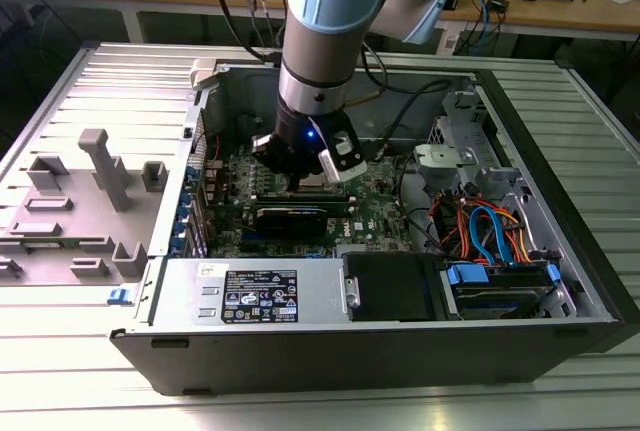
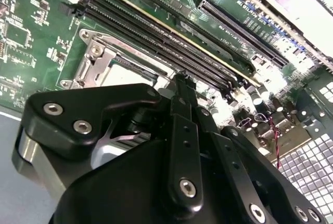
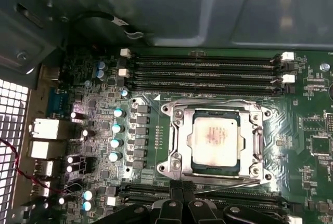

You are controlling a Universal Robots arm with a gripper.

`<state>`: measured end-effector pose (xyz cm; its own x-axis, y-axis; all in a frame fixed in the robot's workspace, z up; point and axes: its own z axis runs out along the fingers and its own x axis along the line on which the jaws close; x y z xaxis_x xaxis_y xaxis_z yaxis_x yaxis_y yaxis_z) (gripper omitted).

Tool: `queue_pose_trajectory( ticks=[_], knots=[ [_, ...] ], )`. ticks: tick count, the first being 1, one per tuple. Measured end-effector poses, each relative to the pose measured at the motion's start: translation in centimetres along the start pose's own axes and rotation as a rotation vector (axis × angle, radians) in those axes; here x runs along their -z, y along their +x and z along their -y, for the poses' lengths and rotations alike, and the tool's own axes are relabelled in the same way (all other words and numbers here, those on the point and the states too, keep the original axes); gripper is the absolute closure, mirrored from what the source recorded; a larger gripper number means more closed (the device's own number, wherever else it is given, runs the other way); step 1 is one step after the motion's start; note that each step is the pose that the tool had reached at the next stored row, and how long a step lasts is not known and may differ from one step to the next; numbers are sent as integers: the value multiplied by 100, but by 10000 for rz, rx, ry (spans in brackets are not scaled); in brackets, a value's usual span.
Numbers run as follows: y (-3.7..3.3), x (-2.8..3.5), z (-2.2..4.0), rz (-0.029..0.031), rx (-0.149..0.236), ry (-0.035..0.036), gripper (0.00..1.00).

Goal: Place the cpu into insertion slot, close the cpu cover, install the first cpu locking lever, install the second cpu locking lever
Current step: 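Install the second cpu locking lever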

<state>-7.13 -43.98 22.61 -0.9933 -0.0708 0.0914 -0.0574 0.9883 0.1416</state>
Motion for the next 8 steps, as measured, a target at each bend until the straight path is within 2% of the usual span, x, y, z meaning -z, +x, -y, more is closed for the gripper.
queue_pose_trajectory(
  ticks=[1,7,8],
  knots=[
    [18,-6,9,-1,32,-48,89],
    [52,-10,47,-14,133,-52,89],
    [64,-13,47,-16,152,-78,89]
  ],
)
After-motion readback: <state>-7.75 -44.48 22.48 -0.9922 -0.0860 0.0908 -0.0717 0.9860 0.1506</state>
